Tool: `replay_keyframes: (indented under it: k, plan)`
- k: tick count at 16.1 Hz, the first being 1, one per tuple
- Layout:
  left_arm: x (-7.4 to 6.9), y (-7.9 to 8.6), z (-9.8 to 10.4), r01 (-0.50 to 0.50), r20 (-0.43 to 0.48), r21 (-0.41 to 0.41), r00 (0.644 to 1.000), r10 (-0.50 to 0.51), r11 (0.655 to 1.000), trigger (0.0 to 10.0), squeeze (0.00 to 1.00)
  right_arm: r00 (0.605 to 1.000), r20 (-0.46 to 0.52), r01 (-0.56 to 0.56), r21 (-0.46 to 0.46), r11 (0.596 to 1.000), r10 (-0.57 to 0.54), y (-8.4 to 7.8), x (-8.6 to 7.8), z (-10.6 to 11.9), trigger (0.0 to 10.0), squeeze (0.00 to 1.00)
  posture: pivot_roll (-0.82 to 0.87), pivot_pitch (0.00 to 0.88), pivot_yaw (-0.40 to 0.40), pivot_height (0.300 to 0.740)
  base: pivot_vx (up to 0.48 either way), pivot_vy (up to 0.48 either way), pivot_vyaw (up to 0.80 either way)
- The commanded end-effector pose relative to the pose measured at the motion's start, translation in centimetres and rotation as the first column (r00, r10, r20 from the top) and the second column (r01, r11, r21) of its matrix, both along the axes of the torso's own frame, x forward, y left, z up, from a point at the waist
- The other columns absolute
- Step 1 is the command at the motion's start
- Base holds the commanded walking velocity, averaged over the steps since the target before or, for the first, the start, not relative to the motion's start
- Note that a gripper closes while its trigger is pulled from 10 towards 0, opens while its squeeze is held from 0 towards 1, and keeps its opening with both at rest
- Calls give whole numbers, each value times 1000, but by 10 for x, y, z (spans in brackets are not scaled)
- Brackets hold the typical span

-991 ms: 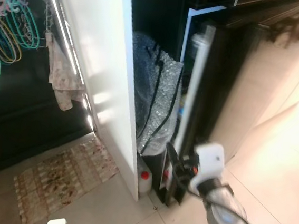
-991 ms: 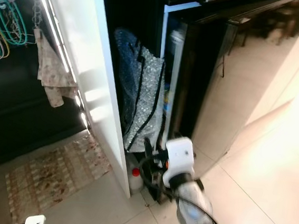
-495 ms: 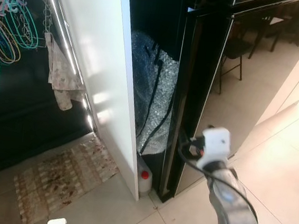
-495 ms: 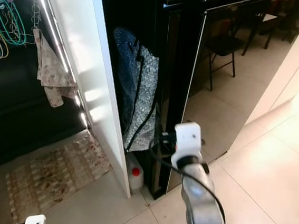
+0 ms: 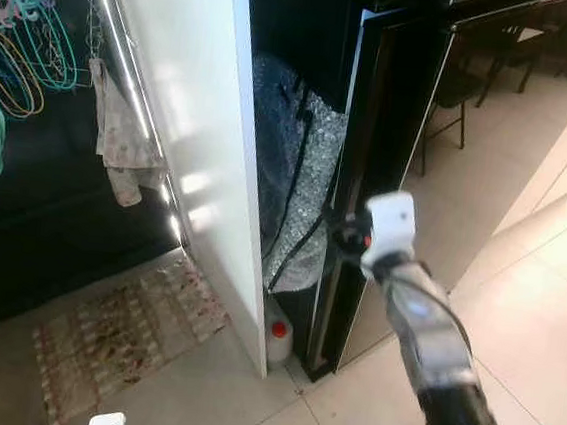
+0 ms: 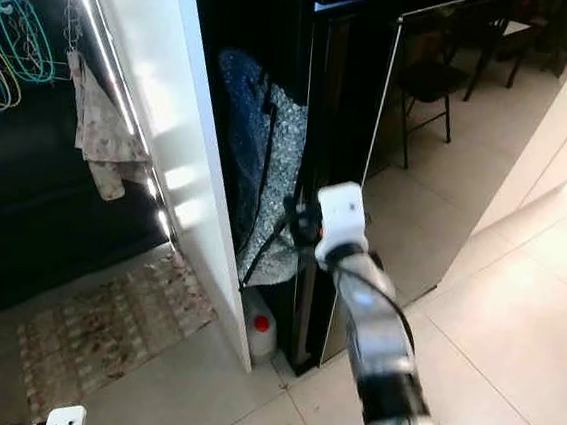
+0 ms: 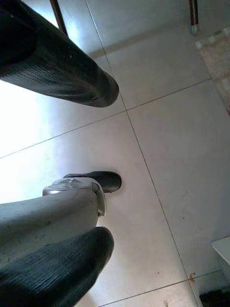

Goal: Restocking fridge

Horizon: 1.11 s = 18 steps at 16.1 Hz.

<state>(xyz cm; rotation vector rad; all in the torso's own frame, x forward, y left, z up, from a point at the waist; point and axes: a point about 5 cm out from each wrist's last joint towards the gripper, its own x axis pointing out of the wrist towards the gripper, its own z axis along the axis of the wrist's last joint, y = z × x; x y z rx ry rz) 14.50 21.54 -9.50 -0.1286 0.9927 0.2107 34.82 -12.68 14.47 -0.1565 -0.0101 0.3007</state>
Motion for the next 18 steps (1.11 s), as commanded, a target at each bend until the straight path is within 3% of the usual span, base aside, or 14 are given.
replay_keyframes:
  k: [1, 10, 12, 18]
  plan:
    - [-3, 3, -1, -12, -11, 9, 1000, 12, 1000, 10000, 0, 1000, 19, -10, 21, 1000, 9, 5, 7, 5, 10000, 0, -160, 0, 97, 740, 0, 0, 0]
    - [-3, 3, -1, -20, -8, 7, 1000, 20, 1000, 10000, 0, 997, 24, -70, 10, 997, 70, 21, 38, 21, 10000, 0, -139, 0, 91, 740, 0, 0, 0]
    - [-3, 3, -1, -22, -9, 7, 1000, 22, 1000, 10000, 0, 997, 38, -68, 26, 997, 67, 22, 38, 23, 10000, 0, -138, 0, 88, 740, 0, 0, 0]
    - [-3, 3, -1, -1, -14, 11, 1000, 1, 1000, 10000, 0, 998, 5, -56, 63, 996, 56, 24, 27, -1, 10000, 0, -153, 0, 96, 740, 0, 0, 0]
